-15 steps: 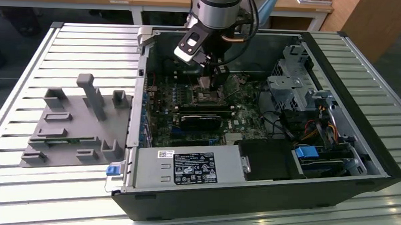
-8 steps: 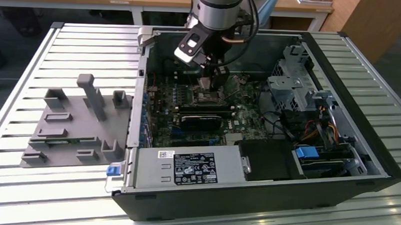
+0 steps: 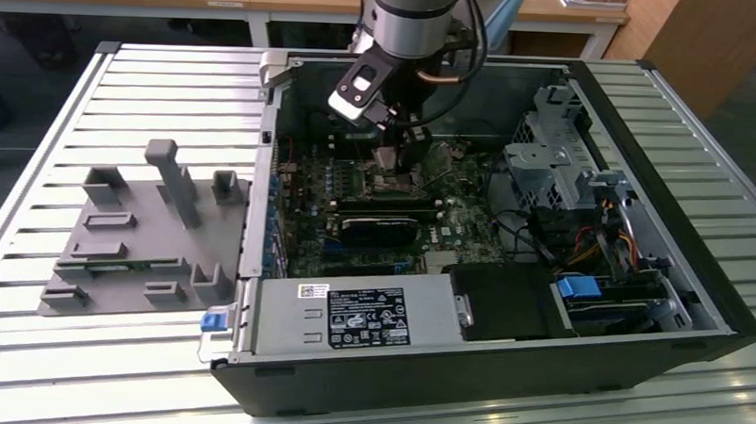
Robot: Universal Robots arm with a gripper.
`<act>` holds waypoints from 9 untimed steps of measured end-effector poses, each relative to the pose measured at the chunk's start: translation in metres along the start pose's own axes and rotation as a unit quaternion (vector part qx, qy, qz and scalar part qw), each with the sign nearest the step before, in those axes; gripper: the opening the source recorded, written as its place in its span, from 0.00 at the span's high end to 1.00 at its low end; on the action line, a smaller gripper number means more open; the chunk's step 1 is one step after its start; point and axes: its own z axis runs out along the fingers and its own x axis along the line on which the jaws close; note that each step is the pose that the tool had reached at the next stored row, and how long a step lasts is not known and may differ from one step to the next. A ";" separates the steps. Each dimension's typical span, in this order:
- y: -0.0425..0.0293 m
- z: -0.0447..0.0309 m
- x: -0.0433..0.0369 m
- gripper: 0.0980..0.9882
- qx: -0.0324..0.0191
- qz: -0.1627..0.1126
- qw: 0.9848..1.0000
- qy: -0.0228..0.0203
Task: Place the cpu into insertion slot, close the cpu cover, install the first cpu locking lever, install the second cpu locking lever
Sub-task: 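Place the cpu into insertion slot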
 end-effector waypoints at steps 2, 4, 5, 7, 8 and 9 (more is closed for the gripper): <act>-0.0002 0.0004 0.0000 0.50 0.000 0.001 1.000 0.000; -0.0003 0.0010 0.0002 0.50 0.000 0.003 1.000 0.000; -0.0003 0.0014 0.0003 0.50 0.000 0.005 1.000 0.000; -0.0004 0.0020 0.0003 0.50 0.000 0.011 1.000 0.000; -0.0004 0.0023 0.0003 0.50 0.000 0.013 1.000 -0.001; -0.0004 0.0026 0.0003 0.50 0.000 0.015 1.000 -0.001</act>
